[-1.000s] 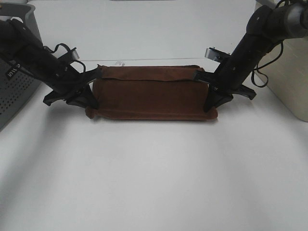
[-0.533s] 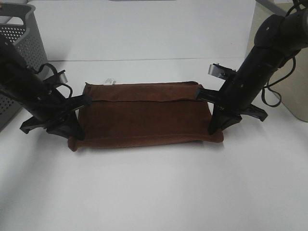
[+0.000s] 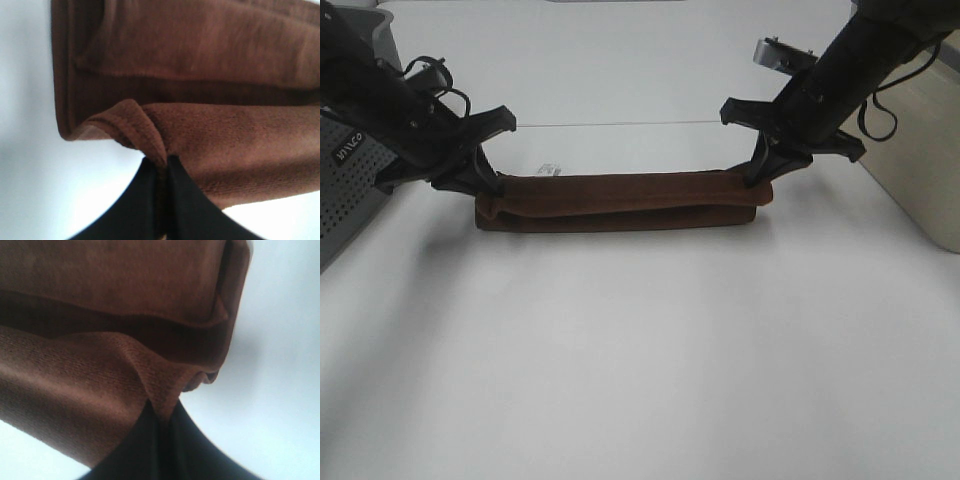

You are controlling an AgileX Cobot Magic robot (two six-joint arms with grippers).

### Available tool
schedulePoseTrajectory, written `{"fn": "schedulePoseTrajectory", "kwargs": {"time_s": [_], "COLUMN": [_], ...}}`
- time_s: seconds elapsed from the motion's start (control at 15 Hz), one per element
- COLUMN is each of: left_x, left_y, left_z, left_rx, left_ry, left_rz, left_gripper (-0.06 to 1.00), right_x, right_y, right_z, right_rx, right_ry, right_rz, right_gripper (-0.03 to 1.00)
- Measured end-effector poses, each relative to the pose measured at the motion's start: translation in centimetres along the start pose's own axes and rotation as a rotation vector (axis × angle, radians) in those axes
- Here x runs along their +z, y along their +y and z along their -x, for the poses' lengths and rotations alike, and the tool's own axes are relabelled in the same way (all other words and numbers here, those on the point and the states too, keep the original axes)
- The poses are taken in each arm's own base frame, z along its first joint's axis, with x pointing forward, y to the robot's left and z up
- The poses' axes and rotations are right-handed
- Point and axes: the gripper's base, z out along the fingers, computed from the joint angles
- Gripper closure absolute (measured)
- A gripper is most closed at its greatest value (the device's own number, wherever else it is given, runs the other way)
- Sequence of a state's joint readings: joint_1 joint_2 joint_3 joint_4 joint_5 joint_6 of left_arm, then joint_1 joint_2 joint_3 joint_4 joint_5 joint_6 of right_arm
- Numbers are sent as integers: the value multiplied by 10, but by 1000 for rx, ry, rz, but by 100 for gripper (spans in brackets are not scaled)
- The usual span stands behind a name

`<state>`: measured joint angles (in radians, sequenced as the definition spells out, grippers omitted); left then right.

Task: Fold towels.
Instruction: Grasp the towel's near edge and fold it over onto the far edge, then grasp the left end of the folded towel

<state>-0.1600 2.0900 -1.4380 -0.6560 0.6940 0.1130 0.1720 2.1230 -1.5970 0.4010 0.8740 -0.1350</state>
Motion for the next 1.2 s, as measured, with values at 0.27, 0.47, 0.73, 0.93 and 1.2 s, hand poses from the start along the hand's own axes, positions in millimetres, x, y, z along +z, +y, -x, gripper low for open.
{"fn": "schedulePoseTrajectory", "kwargs": {"time_s": [0.27, 0.47, 0.73, 0.93, 1.2], "left_x": [17, 42, 49, 48, 48], "left_y": [4, 15, 16, 17, 20], "left_z": [24, 32, 38, 39, 36], "left_rx": [-3, -8, 0, 18, 25], "left_ry": [-130, -147, -169, -166, -139], "left_rz": [16, 41, 44, 54, 85], "left_gripper": [92, 91, 49, 15, 12], "right_x": [24, 53, 64, 58, 38], "right_y": [-6, -15, -20, -18, -13], "right_z": [28, 34, 34, 38, 41], "right_rx": [-16, -7, -2, -23, -53], "right_ry": [-46, -56, -69, -74, -94], "right_rz": [-8, -21, -33, -41, -55], "right_gripper": [97, 97, 72, 16, 1]}}
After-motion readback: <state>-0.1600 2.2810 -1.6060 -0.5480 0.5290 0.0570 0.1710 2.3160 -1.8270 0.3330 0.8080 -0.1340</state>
